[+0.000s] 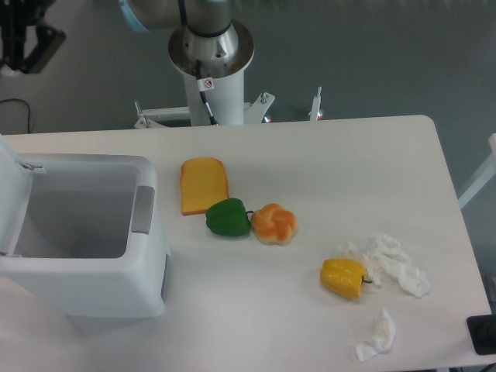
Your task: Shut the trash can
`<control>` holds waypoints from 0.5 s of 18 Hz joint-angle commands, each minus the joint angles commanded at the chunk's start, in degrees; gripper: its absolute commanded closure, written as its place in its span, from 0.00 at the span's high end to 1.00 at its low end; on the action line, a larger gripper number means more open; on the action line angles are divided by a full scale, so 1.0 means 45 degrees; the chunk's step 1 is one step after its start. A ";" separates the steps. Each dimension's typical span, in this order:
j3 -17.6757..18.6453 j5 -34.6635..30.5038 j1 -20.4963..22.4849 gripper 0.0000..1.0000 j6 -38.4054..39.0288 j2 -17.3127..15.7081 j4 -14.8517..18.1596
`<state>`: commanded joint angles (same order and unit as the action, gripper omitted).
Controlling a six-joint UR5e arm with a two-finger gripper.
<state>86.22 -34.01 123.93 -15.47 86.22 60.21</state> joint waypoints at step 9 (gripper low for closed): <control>-0.0214 0.0898 -0.0586 1.00 -0.0117 0.0527 -0.0020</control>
<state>85.26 -29.97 121.29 -16.00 88.59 60.12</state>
